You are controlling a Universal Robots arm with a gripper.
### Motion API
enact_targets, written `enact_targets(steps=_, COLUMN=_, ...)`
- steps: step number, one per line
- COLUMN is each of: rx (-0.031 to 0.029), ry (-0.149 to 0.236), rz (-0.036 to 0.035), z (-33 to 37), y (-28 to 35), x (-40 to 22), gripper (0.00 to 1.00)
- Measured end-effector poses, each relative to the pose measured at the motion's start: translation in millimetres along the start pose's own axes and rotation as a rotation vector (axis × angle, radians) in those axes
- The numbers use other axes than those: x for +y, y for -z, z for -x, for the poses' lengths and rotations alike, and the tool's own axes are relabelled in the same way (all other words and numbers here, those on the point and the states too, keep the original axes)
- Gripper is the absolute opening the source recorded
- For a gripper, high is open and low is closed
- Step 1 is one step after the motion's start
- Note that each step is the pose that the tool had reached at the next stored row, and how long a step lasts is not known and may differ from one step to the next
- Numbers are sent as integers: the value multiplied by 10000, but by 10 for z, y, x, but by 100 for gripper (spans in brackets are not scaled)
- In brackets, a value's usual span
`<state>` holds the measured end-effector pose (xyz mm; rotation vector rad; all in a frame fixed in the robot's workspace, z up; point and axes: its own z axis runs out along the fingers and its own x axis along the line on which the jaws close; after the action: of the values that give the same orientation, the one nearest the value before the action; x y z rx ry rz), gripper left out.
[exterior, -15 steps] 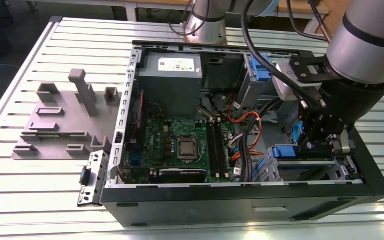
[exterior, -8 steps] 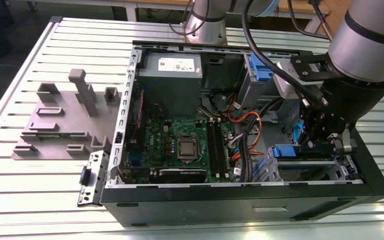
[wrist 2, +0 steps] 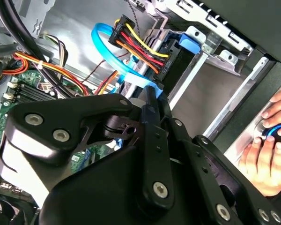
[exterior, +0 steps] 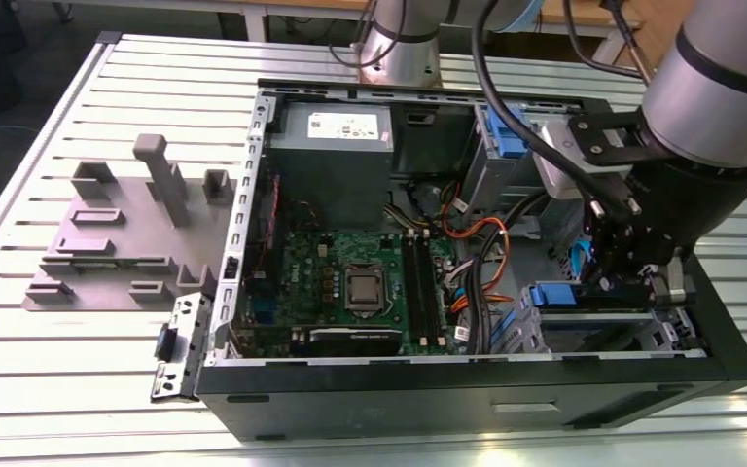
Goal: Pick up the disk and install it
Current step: 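Insert the second disk wire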
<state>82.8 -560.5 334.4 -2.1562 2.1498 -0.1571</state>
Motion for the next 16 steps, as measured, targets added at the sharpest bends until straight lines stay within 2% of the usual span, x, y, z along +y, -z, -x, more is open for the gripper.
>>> enact_targets(steps=2, rx=-95, ry=-13, rz=0, z=-8, y=-1, x=0, gripper=16)
enact_targets(steps=3, rx=-121, ry=-17, rz=-1, z=-11, y=-1, x=0, gripper=16)
enact_targets(steps=16, rx=-129, ry=-18, rz=0, z=-15, y=-22, x=3, gripper=16)
